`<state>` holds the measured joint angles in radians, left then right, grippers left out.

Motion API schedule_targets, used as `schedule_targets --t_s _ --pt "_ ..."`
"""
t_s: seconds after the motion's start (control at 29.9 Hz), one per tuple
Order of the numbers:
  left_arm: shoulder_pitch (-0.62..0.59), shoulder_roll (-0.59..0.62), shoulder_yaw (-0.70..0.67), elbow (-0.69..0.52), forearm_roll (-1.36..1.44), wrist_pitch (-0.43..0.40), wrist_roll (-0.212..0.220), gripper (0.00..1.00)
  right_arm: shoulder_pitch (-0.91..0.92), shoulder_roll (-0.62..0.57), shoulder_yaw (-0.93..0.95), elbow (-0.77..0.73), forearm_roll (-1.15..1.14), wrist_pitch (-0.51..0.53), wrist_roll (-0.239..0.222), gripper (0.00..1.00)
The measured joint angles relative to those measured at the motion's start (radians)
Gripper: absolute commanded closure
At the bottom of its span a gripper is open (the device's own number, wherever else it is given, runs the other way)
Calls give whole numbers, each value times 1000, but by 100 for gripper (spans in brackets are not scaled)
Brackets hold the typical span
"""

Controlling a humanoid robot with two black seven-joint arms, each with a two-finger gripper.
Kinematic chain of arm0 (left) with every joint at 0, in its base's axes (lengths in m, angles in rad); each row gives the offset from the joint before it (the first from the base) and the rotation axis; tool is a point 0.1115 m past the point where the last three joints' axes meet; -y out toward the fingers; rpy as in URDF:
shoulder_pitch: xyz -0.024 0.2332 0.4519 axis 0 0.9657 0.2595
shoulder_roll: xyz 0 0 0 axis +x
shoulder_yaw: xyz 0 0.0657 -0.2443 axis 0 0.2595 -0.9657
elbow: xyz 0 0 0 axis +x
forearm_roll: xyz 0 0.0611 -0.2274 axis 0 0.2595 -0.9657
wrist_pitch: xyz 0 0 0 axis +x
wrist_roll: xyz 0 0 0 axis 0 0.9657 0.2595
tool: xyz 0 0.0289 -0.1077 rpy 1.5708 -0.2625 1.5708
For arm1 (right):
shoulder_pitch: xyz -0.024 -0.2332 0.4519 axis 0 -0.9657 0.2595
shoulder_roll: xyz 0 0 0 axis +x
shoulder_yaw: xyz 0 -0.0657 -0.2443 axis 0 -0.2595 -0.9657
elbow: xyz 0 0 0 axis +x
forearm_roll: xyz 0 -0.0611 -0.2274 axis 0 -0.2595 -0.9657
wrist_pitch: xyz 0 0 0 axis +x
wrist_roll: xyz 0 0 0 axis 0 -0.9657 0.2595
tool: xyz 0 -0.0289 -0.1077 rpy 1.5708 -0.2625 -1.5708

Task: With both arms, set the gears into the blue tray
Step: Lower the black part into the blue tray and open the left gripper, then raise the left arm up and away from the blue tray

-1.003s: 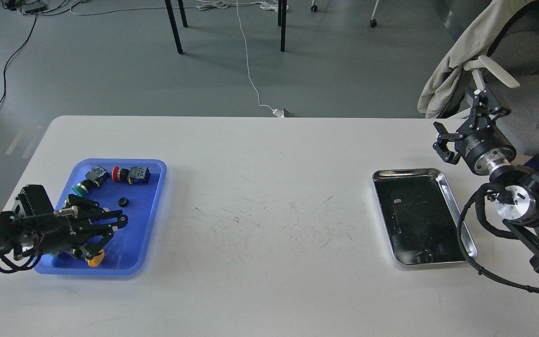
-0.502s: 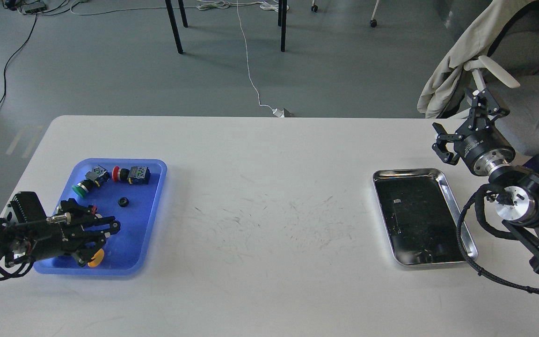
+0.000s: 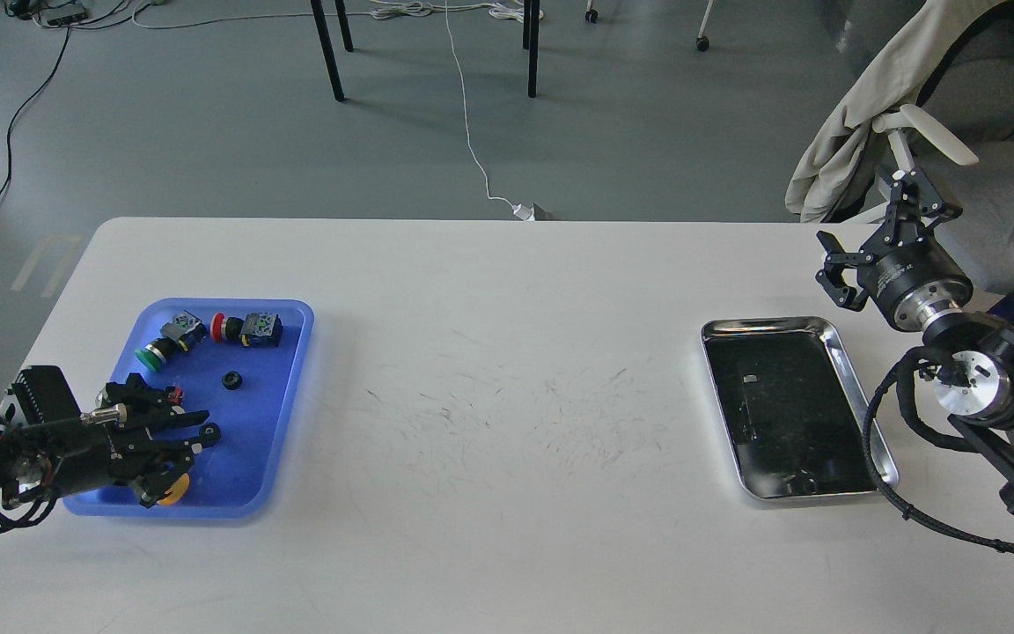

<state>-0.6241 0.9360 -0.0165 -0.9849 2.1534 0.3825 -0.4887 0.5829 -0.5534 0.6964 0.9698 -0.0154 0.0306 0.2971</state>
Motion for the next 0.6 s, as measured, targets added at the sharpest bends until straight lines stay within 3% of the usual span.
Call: schedule_targets --t_s 0.43,0.6 --pt "-15 21 -16 -19 -70 -2 0 56 0 -2 1 0 0 -2 0 1" --pt "-38 60 -25 -83 -185 -13 0 53 0 -5 1 8 0 -1 0 1"
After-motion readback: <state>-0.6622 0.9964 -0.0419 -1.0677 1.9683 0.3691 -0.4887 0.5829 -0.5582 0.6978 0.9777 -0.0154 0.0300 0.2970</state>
